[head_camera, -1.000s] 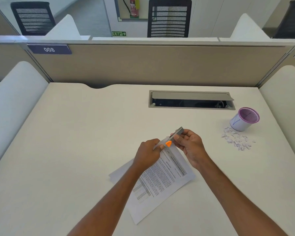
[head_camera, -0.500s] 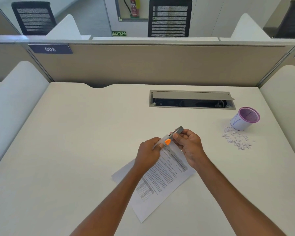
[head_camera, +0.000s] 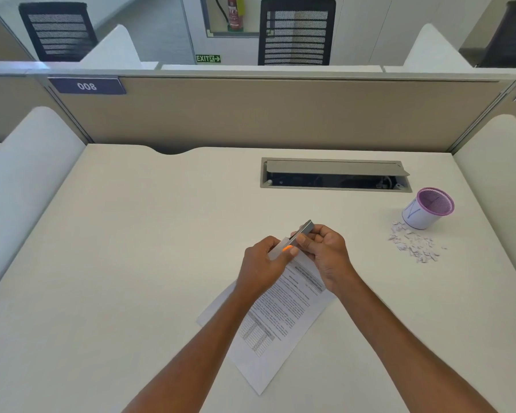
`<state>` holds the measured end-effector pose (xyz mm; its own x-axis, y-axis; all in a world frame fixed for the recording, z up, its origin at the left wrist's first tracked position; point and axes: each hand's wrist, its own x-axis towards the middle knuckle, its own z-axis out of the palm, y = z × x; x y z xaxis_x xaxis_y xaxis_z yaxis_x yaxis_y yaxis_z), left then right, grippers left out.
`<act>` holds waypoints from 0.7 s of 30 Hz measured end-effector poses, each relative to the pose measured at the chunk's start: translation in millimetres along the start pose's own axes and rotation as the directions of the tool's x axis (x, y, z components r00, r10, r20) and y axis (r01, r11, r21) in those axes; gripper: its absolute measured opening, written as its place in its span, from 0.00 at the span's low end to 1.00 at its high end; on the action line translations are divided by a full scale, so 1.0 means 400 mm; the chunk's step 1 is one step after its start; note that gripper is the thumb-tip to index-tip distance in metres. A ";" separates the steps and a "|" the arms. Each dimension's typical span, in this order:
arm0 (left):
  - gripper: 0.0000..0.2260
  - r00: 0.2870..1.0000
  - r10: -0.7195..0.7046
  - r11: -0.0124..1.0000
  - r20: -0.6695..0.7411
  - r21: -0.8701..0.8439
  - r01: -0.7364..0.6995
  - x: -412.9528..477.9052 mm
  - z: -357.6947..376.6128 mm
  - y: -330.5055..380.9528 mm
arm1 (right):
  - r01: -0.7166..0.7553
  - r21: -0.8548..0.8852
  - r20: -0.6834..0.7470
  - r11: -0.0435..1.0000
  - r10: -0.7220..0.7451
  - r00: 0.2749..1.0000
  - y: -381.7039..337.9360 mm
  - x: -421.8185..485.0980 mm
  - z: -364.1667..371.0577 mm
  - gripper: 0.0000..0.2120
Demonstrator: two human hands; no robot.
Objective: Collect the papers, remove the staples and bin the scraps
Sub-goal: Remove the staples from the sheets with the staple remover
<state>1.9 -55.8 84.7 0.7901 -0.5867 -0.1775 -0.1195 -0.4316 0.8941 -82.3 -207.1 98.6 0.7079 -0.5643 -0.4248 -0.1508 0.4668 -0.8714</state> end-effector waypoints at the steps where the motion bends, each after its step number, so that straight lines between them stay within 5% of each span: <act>1: 0.16 1.000 0.006 1.000 -0.012 0.006 -0.006 0.003 0.002 -0.003 | -0.001 0.001 0.001 1.000 0.001 1.000 -0.001 -0.001 0.002 0.09; 15: 0.14 0.995 -0.048 0.998 -0.089 -0.039 0.045 0.009 0.009 -0.001 | 0.008 -0.024 -0.003 1.000 -0.008 1.000 -0.002 0.001 0.022 0.07; 21: 0.13 0.999 -0.023 0.999 0.038 -0.046 0.024 0.018 -0.012 -0.016 | 0.005 -0.044 -0.024 0.999 -0.007 1.000 0.001 0.012 0.016 0.09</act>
<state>11.5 -53.9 79.6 0.7690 -0.6025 -0.2134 -0.0725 -0.4139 0.9074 -74.5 -205.1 97.8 0.6921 -0.5835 -0.4249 -0.1769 0.4335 -0.8836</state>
